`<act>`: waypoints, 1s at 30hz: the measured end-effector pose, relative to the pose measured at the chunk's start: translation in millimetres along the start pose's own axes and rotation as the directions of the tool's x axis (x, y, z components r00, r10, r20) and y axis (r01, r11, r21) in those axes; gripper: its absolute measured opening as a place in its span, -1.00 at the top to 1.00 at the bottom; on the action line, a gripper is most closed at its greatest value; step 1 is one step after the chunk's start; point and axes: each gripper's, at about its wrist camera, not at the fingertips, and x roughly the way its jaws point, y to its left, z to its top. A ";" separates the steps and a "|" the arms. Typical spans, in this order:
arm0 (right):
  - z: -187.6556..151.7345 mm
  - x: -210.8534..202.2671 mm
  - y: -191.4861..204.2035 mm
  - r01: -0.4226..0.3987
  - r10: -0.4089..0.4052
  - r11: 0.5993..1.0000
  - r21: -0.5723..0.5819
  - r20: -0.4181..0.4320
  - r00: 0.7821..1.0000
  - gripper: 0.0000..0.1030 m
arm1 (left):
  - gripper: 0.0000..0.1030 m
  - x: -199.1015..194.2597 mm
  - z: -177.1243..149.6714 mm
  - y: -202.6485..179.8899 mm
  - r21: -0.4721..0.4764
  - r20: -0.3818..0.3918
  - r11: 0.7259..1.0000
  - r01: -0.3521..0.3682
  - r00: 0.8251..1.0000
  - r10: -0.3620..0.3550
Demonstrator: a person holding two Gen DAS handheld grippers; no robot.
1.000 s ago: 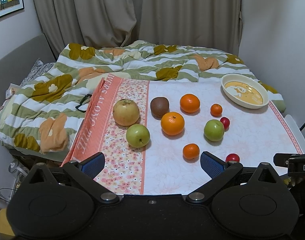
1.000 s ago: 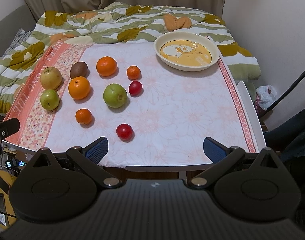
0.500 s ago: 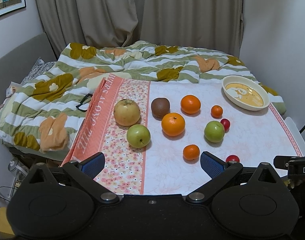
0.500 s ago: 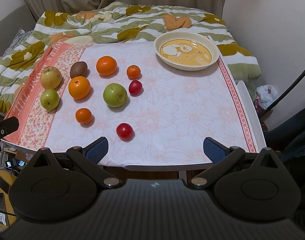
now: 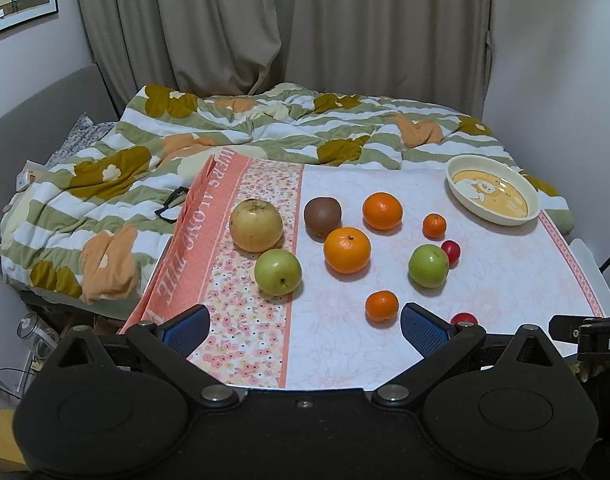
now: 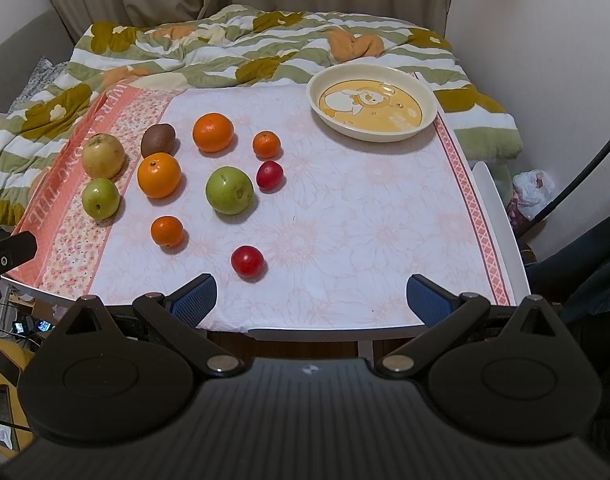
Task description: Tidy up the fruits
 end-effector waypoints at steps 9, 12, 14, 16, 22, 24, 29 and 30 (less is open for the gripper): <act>15.6 -5.2 -2.3 -0.050 0.050 0.998 -0.033 0.004 0.999 -1.00 | -1.00 -8.5 9.5 3.1 -0.037 0.018 0.999 -0.036 0.999 0.037; 19.6 0.2 2.5 -0.068 0.069 0.995 -0.077 0.014 0.998 -1.00 | -1.00 -3.3 11.1 6.8 -0.023 0.037 0.998 -0.065 0.997 0.066; 20.2 7.5 7.9 -0.071 0.073 0.992 -0.105 0.017 0.997 -1.00 | -1.00 4.2 11.2 11.4 -0.020 0.040 0.997 -0.078 0.996 0.079; 20.3 14.6 12.9 -0.079 0.081 0.990 -0.113 0.014 0.997 -1.00 | -1.00 12.8 12.1 17.8 -0.022 0.034 0.997 -0.075 0.997 0.076; 20.6 31.7 35.5 -0.090 0.092 0.990 -0.111 0.019 0.996 -1.00 | -1.00 41.4 18.4 38.2 0.031 0.045 0.999 -0.019 0.999 0.017; 21.8 35.2 44.7 -0.091 0.095 0.990 -0.108 0.033 0.995 -1.00 | -1.00 52.6 20.2 45.0 0.060 0.050 0.998 0.001 0.999 -0.004; 22.9 48.2 73.8 -0.088 0.103 0.983 -0.158 0.086 0.991 -1.00 | -0.99 84.4 20.9 59.3 0.165 0.062 0.984 0.073 0.995 -0.084; 22.8 52.0 79.4 -0.077 0.095 0.983 -0.168 0.098 0.991 -1.00 | -0.99 90.1 20.4 61.7 0.181 0.060 0.980 0.087 0.993 -0.099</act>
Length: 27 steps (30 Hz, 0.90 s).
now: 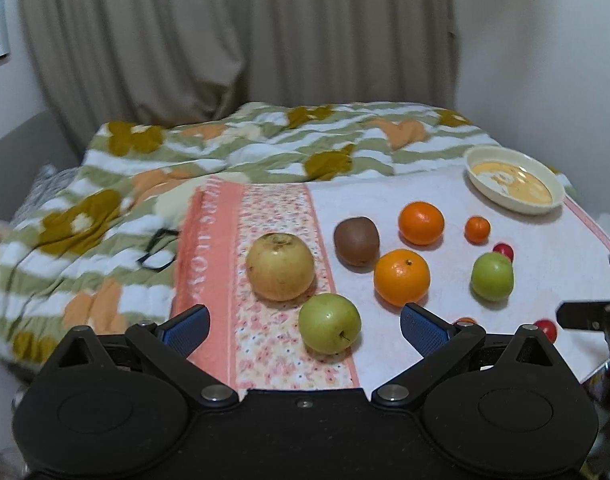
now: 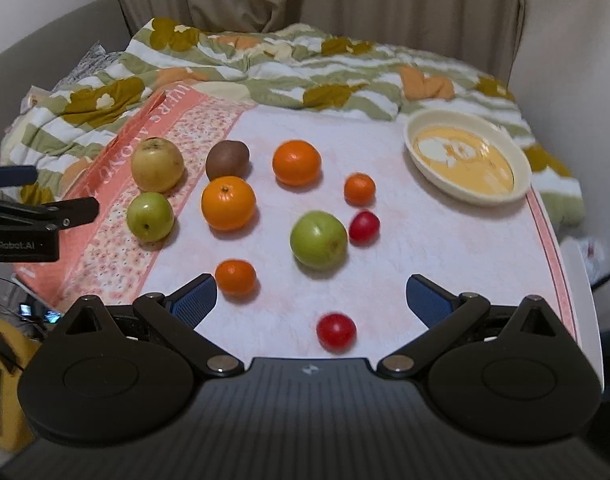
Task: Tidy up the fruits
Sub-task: 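Grasp the green apple with the left gripper while the right gripper grasps a tangerine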
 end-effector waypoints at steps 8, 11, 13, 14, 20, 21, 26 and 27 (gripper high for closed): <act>-6.0 43.9 21.5 0.007 -0.005 0.998 0.056 -0.025 1.000 -1.00 | -0.96 56.2 -6.6 16.7 0.099 -0.069 0.987 0.126 0.991 -0.119; -9.7 56.3 29.0 0.000 0.003 0.998 0.068 -0.033 0.999 -1.00 | -0.95 71.7 -7.6 17.9 0.127 -0.089 0.978 0.163 0.984 -0.152; -12.3 63.3 35.3 -0.018 0.020 0.999 0.048 -0.041 0.999 -1.00 | -0.86 82.3 -7.1 17.4 0.126 -0.111 0.973 0.194 0.977 -0.181; -13.7 66.0 38.4 -0.021 0.022 0.999 0.029 -0.041 0.999 -1.00 | -0.79 87.8 -7.8 16.5 0.121 -0.126 0.969 0.213 0.972 -0.198; -13.9 80.5 48.9 -0.023 0.022 1.000 -0.010 -0.058 0.998 -0.96 | -0.42 112.4 -12.0 12.8 0.100 -0.178 0.958 0.269 0.952 -0.249; -13.8 81.8 49.6 -0.024 0.023 1.000 -0.008 -0.059 0.998 -0.95 | -0.39 114.1 -12.2 13.1 0.096 -0.181 0.956 0.276 0.950 -0.255; -12.7 91.2 53.6 -0.043 0.042 0.999 0.000 -0.078 0.996 -0.77 | -0.21 117.1 -12.3 16.2 0.094 -0.183 0.949 0.301 0.942 -0.281; -12.9 92.3 54.5 -0.047 0.047 0.999 0.000 -0.081 0.996 -0.67 | -0.21 116.7 -12.5 16.6 0.096 -0.182 0.948 0.303 0.942 -0.283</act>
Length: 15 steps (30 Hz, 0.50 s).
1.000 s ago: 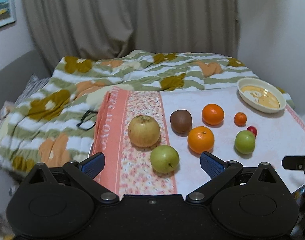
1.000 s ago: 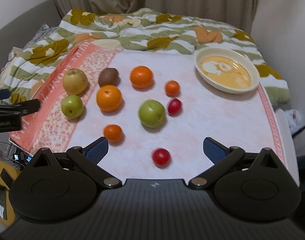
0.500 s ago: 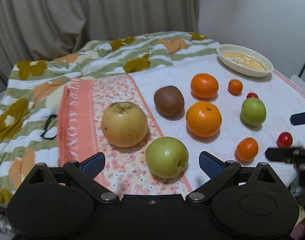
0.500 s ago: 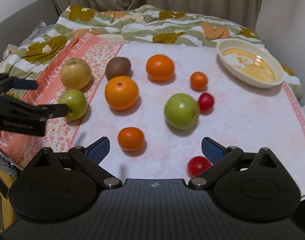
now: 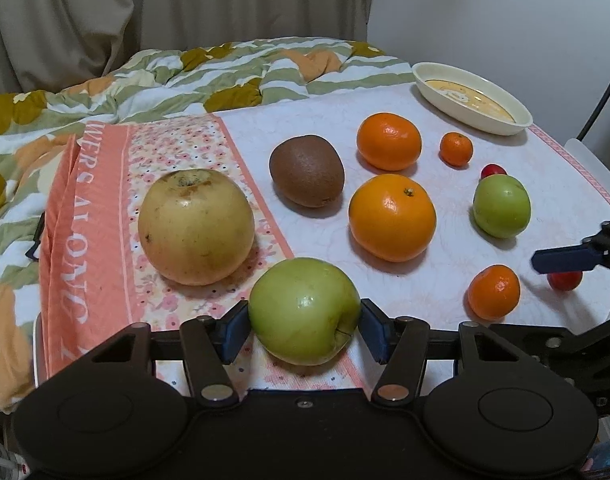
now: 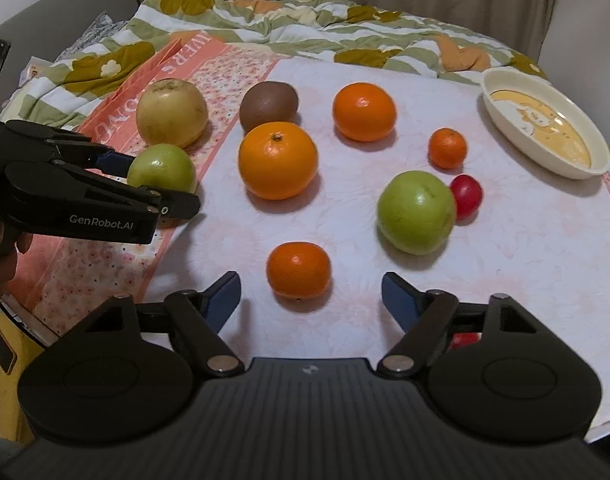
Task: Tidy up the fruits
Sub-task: 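Grasp the green apple with the left gripper while the right gripper grasps a tangerine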
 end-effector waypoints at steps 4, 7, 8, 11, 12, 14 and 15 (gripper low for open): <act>1.9 6.0 4.4 -0.020 0.020 1.000 -0.002 -0.009 1.000 -0.55 | -0.21 -2.0 -2.5 2.0 -0.007 0.002 1.000 0.010 1.000 -0.010; 4.0 10.4 5.3 -0.015 0.015 1.000 -0.004 -0.007 1.000 -0.48 | -0.21 -3.5 -5.0 3.5 -0.016 0.008 1.000 0.016 1.000 -0.016; 5.4 11.6 4.0 -0.017 0.017 1.000 -0.005 -0.009 1.000 -0.44 | -0.21 -4.2 -5.7 3.3 -0.018 0.010 1.000 0.017 1.000 -0.017; 8.0 16.8 3.8 -0.022 0.022 1.000 -0.016 -0.024 0.999 -0.04 | -0.20 -5.4 -6.7 3.1 -0.023 0.012 1.000 0.017 1.000 -0.017; 8.4 17.5 4.0 -0.018 0.018 1.000 -0.021 -0.026 1.000 -0.02 | -0.20 -5.8 -6.9 2.9 -0.023 0.013 1.000 0.017 1.000 -0.017; 8.2 16.0 3.2 -0.022 0.022 1.000 -0.018 -0.024 0.999 -0.02 | -0.20 -6.8 -7.3 2.9 -0.027 0.013 1.000 0.017 1.000 -0.017; 8.1 15.2 2.5 -0.022 0.022 1.000 -0.016 -0.022 1.000 -0.02 | -0.20 -7.5 -8.1 3.0 -0.029 0.014 0.999 0.017 1.000 -0.017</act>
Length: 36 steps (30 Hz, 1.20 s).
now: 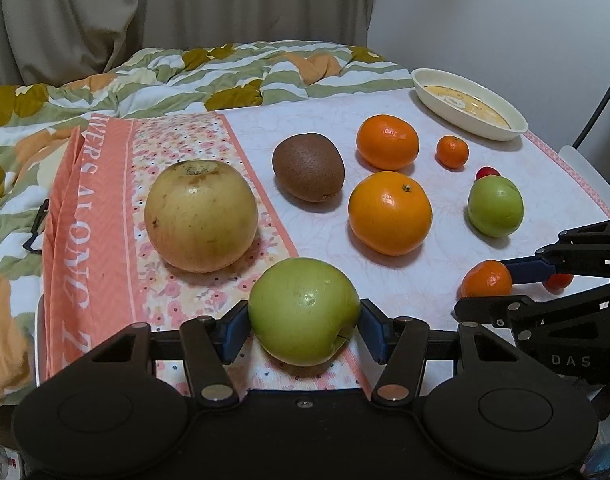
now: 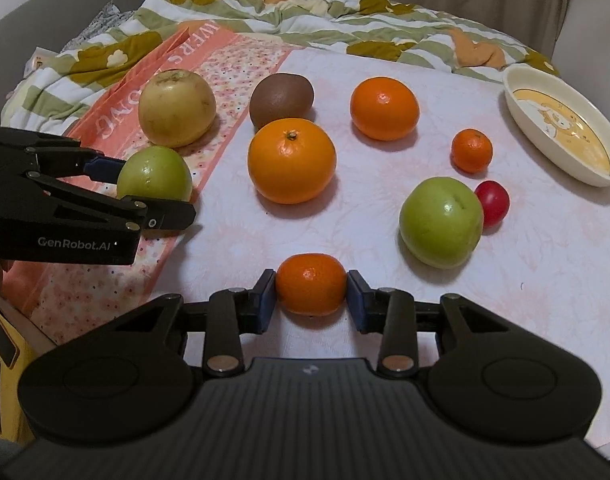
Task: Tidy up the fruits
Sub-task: 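Grasp the green apple with the left gripper while the right gripper grasps a tangerine, then carry the green apple and tangerine in both grippers over the cream bowl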
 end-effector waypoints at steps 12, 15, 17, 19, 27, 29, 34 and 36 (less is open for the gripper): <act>0.1 -33.9 -17.1 -0.033 0.032 0.999 0.016 0.058 0.998 -0.02 | -0.20 -27.1 2.0 -17.3 -0.032 0.020 0.995 -0.095 0.995 0.095; 0.5 -51.4 -31.3 -0.051 0.049 0.998 0.022 0.083 0.995 -0.02 | -0.20 -43.0 7.0 -29.1 -0.089 0.026 0.988 -0.130 0.991 0.133; 0.8 -63.3 -43.6 -0.063 0.060 0.998 0.025 0.100 0.993 -0.02 | -0.20 -53.9 9.9 -40.5 -0.120 0.033 0.981 -0.150 0.987 0.155; 1.2 -74.9 -57.9 -0.068 0.065 0.997 0.027 0.113 0.992 -0.02 | -0.20 -62.5 13.5 -54.9 -0.140 0.040 0.976 -0.165 0.984 0.172; -2.6 -114.0 -128.0 -0.075 0.074 0.997 0.005 0.148 0.986 -0.02 | -0.20 -82.1 38.3 -125.0 -0.198 0.098 0.961 -0.193 0.972 0.215; -2.8 -123.4 -149.0 -0.070 0.069 0.998 0.000 0.161 0.984 -0.02 | -0.20 -83.4 46.4 -143.7 -0.216 0.119 0.957 -0.195 0.967 0.224; 3.0 -144.2 -200.3 -0.044 0.050 0.999 -0.032 0.192 0.980 -0.02 | -0.20 -82.5 72.9 -183.2 -0.251 0.174 0.948 -0.195 0.955 0.242; 7.1 -150.2 -219.2 -0.035 0.044 0.998 -0.045 0.202 0.979 -0.02 | -0.20 -79.4 83.8 -197.4 -0.262 0.180 0.945 -0.196 0.952 0.247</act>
